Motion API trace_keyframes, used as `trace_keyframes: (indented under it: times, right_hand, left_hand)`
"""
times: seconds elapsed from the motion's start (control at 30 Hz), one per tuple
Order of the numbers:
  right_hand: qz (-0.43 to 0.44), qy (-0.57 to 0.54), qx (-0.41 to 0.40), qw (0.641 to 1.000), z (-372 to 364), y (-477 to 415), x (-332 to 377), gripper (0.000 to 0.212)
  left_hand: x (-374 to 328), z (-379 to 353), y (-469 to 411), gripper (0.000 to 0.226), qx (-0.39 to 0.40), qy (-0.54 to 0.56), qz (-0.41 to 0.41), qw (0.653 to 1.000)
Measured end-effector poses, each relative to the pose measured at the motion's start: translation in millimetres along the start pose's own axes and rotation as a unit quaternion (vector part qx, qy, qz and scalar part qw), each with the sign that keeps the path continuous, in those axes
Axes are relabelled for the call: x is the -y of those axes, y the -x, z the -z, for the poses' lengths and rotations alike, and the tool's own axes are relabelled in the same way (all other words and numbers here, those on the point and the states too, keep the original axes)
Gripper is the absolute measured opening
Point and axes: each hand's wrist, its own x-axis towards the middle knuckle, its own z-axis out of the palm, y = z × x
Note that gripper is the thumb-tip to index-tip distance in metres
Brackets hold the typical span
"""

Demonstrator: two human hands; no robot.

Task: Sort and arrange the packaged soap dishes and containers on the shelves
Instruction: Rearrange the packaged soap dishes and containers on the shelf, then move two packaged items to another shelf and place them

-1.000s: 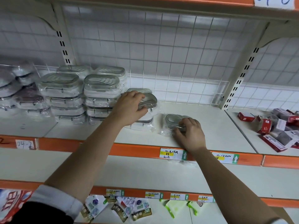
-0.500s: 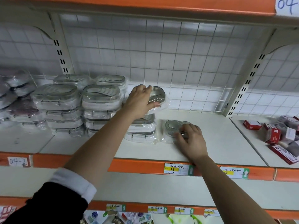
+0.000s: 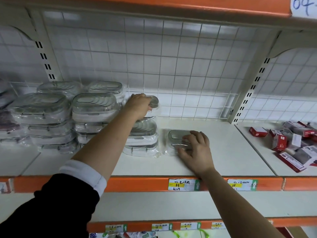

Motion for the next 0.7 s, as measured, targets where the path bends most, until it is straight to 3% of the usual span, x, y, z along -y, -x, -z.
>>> trace_keyframes:
  times: [0.27, 0.5, 0.7]
  right_hand:
    - [-0.021, -0.032, 0.035, 0.999, 0.4, 0.6, 0.4, 0.04]
    - [-0.028, 0.001, 0.032, 0.999, -1.3, 0.4, -1.8, 0.042]
    - [-0.015, 0.001, 0.022, 1.0, -2.7, -0.6, -4.2, 0.037]
  left_hand:
    - [-9.7, -5.8, 11.6, 0.053, -0.075, 0.046, 0.029, 0.996]
    - [-16.4, -22.2, 39.8, 0.073, -0.13, 0.043, -0.015, 0.99]
    - [-19.8, -28.4, 87.6, 0.039, -0.191, 0.11, -0.051, 0.974]
